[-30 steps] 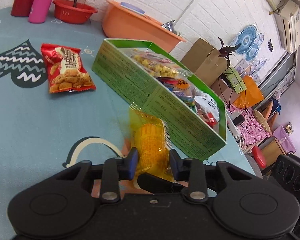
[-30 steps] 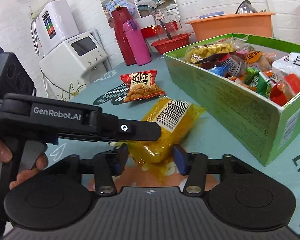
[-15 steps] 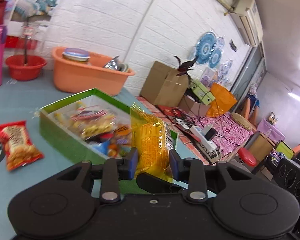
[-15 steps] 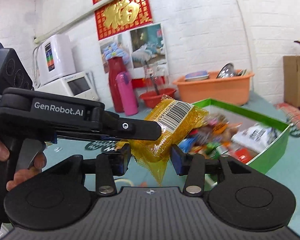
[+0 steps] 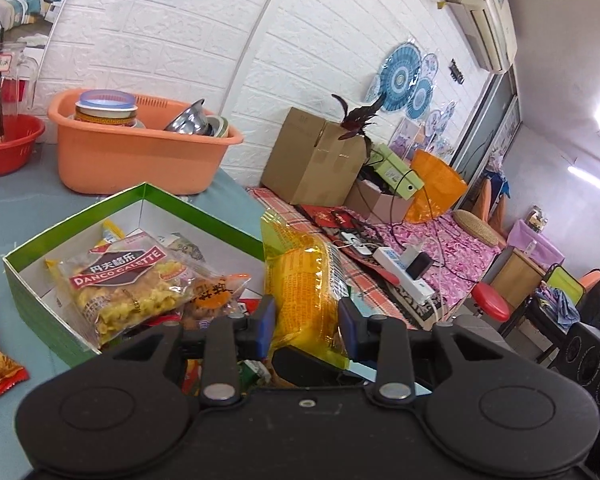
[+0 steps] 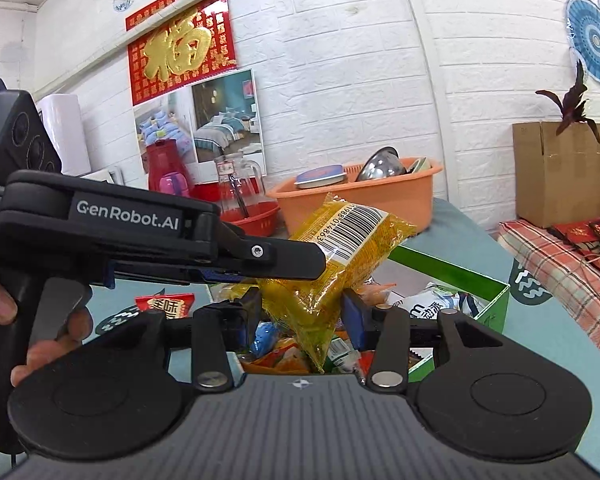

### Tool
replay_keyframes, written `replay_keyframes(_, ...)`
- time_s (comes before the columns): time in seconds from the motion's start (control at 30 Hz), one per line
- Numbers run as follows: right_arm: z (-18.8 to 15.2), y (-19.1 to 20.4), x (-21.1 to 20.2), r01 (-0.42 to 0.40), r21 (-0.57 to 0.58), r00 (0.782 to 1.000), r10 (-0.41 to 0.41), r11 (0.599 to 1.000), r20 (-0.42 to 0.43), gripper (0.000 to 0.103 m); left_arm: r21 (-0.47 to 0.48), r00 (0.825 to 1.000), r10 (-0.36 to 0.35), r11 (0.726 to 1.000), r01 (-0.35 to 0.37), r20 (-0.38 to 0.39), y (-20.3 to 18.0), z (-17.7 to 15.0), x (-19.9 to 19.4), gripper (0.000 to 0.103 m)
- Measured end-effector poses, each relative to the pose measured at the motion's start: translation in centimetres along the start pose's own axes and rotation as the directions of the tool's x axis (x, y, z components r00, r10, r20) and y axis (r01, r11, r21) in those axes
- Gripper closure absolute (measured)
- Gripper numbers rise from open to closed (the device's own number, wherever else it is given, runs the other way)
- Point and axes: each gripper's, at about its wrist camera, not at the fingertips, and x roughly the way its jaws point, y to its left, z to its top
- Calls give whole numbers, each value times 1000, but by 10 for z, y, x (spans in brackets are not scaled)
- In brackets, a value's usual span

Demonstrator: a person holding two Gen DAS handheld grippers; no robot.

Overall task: Organize snacks
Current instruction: 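Carry the yellow packet into the green box and open the left gripper, then grasp the red cracker snack bag with the left gripper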

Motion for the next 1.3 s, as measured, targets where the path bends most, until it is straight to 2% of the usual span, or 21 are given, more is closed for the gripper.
replay_keyframes(0.1, -5, 0, 14, 5, -28, 999, -6, 1000, -41, 24, 17, 999, 43, 999, -43, -12, 6, -3, 8, 0)
replay_keyframes(0.13, -8, 0, 15, 21, -42, 999, -22, 999, -42, 18, 16, 998, 57, 998, -57, -7, 8, -5, 8, 0)
replay_keyframes(0.17, -10, 1, 14, 42, -51, 999, -43, 998, -31, 0, 7, 998, 69, 998, -69, 5, 10, -6, 7, 0)
replay_keyframes(0.23, -13, 2, 12, 73, -74, 997, -74, 995, -8, 0, -5, 997, 75, 997, -75, 23, 14, -9, 3, 0)
replay_keyframes(0.33, -15, 2, 12, 69, -79, 997, -71, 994, -18, 0, -15, 996, 83, 996, -83, 18, 17, -9, -1, 0)
replay_keyframes(0.4, -15, 2, 17, 43, -78, 998, -47, 996, -42, 16, -21, 996, 83, 996, -83, 18, 18, -9, -3, 0)
replay_keyframes(0.43, -15, 3, 21, 39, -75, 997, -43, 996, -57, 28, -23, 996, 83, 996, -82, 21, 17, -10, -6, 0)
replay_keyframes(0.47, -15, 4, 24, 38, -73, 997, -43, 997, -65, 29, -24, 996, 85, 996, -84, 24, 17, -11, -8, 0)
replay_keyframes(0.63, -17, 10, 31, 50, -93, 993, -59, 994, -97, 25, -44, 994, 94, 995, -92, 49, 16, -16, -31, 0)
replay_keyframes(0.7, -18, 12, 17, 43, -75, 997, -47, 996, -56, 4, -53, 993, 103, 994, -100, 65, 16, -22, -45, 0)
replay_keyframes(0.73, -18, 14, 10, 45, -71, 998, -47, 996, -38, 0, -56, 992, 108, 993, -104, 68, 15, -25, -52, 0)
replay_keyframes(0.8, -18, 20, -2, 52, -84, 999, -53, 995, -11, 0, -63, 991, 115, 992, -110, 68, 15, -31, -65, 0)
replay_keyframes(0.93, -22, 35, -16, 34, -104, 999, -35, 994, -10, 0, -80, 987, 145, 987, -139, 63, 19, -46, -90, 0)
replay_keyframes(1.1, -31, 58, -23, -39, -125, 999, 35, 991, -33, 0, -124, 969, 239, 965, -230, 63, 35, -65, -124, 0)
replay_keyframes(1.3, -43, 86, -20, -109, -165, 992, 97, 980, -84, 0, -188, 948, 312, 937, -296, 62, 65, -82, -158, 0)
